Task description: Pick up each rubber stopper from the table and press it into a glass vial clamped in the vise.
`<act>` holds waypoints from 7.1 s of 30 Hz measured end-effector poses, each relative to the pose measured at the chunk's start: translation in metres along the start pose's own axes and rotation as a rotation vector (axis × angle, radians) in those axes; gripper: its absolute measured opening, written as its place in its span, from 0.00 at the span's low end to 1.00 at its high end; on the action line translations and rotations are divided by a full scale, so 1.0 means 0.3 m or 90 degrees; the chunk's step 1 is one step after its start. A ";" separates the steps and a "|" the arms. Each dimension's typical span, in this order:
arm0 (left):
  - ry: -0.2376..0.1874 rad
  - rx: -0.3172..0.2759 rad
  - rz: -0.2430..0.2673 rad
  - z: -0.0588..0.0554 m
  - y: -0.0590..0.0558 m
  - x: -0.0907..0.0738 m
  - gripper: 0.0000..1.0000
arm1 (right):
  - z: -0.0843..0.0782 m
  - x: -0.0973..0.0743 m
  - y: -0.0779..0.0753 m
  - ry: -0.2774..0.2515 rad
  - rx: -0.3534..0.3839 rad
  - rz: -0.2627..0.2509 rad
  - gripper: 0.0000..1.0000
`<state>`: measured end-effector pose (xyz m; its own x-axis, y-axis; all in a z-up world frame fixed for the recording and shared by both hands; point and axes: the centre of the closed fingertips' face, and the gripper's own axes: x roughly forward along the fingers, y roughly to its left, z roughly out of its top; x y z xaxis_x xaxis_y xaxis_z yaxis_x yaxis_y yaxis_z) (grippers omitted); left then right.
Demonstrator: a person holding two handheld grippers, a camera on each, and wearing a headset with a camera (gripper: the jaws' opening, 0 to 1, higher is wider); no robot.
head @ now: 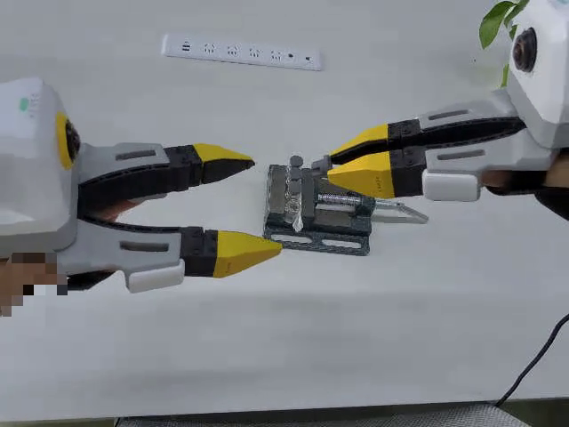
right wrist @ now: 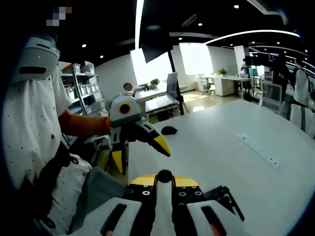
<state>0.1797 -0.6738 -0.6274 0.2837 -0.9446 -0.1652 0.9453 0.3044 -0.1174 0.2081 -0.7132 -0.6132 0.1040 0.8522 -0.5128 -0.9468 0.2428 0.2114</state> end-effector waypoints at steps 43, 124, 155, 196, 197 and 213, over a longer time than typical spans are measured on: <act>0.085 0.017 0.058 -0.272 0.123 0.040 0.99 | -0.385 0.276 -0.310 0.419 -0.139 -0.063 0.06; 0.063 -0.005 0.050 -0.266 0.105 0.056 0.96 | -0.411 0.309 -0.316 0.472 -0.135 -0.065 0.09; 0.064 -0.010 0.046 -0.273 0.094 0.063 0.93 | -0.394 0.281 -0.313 0.440 -0.132 -0.080 0.08; 0.064 -0.014 0.048 -0.277 0.102 0.058 0.91 | -0.408 0.298 -0.320 0.445 -0.131 -0.066 0.00; 0.063 -0.014 0.049 -0.276 0.102 0.058 0.91 | -0.408 0.298 -0.319 0.446 -0.131 -0.065 0.00; 0.061 -0.012 0.048 -0.274 0.097 0.059 0.91 | -0.408 0.306 -0.319 0.478 -0.152 -0.046 0.00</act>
<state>0.1990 -0.6715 -0.7142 0.3358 -0.9034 -0.2665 0.9186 0.3767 -0.1197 0.2709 -0.7149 -0.7822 0.0151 0.2768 -0.9608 -0.9942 0.1068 0.0152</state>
